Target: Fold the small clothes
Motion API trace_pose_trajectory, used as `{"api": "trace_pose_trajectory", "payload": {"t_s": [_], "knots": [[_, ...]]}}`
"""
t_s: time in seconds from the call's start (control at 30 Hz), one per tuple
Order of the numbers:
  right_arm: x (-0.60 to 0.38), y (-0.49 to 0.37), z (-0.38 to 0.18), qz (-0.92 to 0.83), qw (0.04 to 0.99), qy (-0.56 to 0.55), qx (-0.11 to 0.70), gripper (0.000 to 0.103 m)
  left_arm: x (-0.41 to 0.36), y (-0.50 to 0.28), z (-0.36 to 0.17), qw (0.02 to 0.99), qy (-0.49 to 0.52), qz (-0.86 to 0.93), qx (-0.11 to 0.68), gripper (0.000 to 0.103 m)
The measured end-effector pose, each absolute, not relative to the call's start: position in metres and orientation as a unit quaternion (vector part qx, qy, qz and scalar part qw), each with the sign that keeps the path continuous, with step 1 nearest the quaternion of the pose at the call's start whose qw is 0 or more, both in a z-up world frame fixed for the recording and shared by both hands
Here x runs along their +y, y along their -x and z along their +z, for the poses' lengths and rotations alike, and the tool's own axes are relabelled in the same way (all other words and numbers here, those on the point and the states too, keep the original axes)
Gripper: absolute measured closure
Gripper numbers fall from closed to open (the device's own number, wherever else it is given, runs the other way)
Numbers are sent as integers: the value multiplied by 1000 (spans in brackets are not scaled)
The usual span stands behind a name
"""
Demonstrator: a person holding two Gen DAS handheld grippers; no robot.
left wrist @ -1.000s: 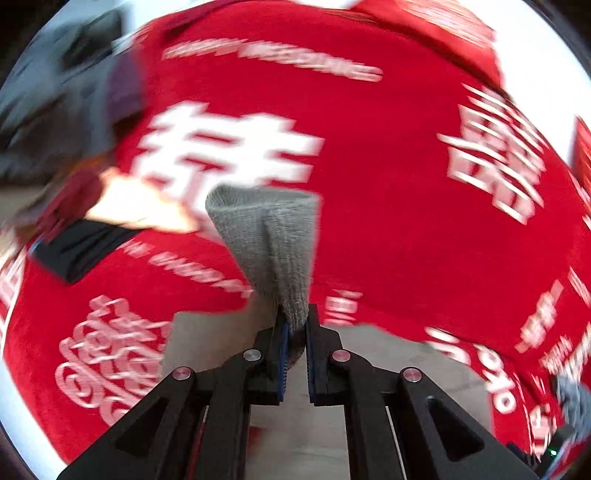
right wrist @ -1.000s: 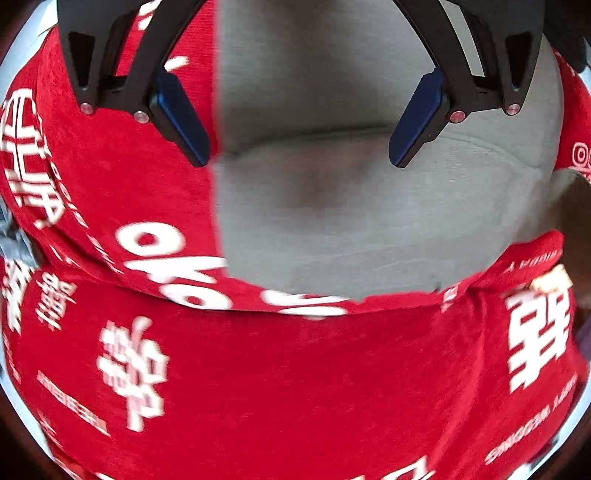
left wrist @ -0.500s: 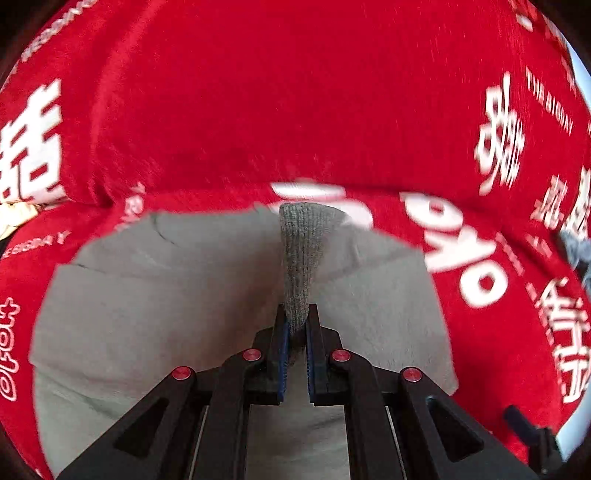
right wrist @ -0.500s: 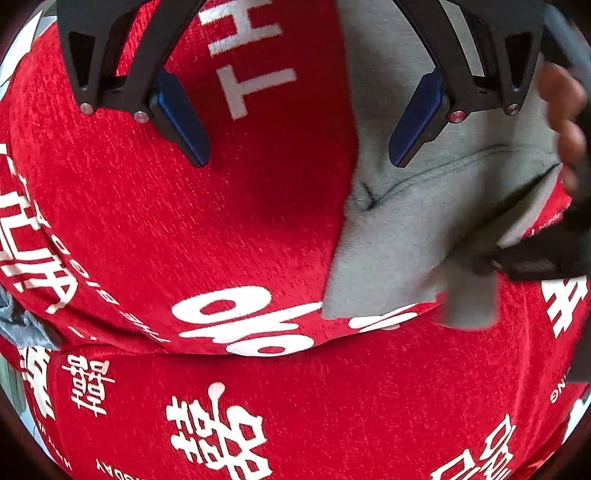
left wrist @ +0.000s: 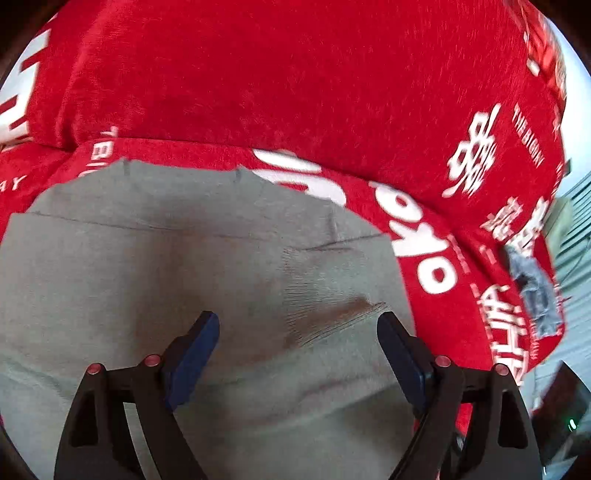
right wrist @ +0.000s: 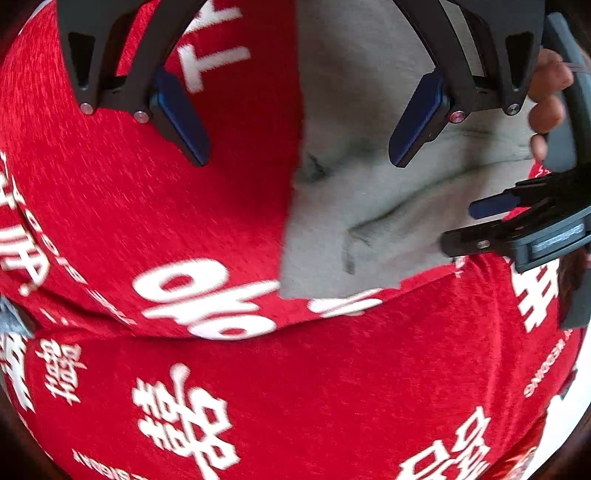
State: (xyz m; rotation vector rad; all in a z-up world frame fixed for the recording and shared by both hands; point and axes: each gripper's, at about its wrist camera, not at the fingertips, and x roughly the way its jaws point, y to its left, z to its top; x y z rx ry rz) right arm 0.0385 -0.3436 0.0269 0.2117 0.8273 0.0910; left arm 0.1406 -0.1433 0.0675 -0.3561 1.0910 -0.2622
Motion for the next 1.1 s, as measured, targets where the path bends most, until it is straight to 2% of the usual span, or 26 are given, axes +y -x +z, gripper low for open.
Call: {"api": "trace_pose_trajectory", "payload": {"t_s": [0.13,0.4,0.47,0.53,0.6,0.63,0.77,0.9,0.97,1.0,1.07,1.1], "knots": [[-327,-64,36,77,909,-104,396,5,-91,-126,77,856,155,-69,488,15],[-283,-121,17,111,867,-151,461,10,6,-96,43,846,176,47,502,15],[-275,-136,7,96,865,-155,468,26,13,-95,34,842,172,54,508,15],[-267,-144,9,87,872,-125,466,95,13,-94,31,847,140,66,508,15],[-273,-145,14,103,863,-160,468,95,14,-93,32,847,135,57,511,15],[-279,-138,26,106,876,-163,442,95,19,-88,38,851,146,53,502,15],[-293,-114,43,81,903,-142,398,95,36,-82,40,851,174,60,492,15],[-300,-118,17,80,885,-156,430,95,41,-87,24,840,169,64,511,15],[-298,-123,5,74,876,-148,453,90,41,-86,26,841,167,63,510,15],[-299,-126,4,72,874,-149,457,86,42,-87,29,841,169,63,510,15],[-311,-122,13,60,878,-157,448,72,49,-85,41,847,179,63,497,15],[-318,-117,21,30,888,-149,434,49,52,-85,49,851,182,64,488,15]]}}
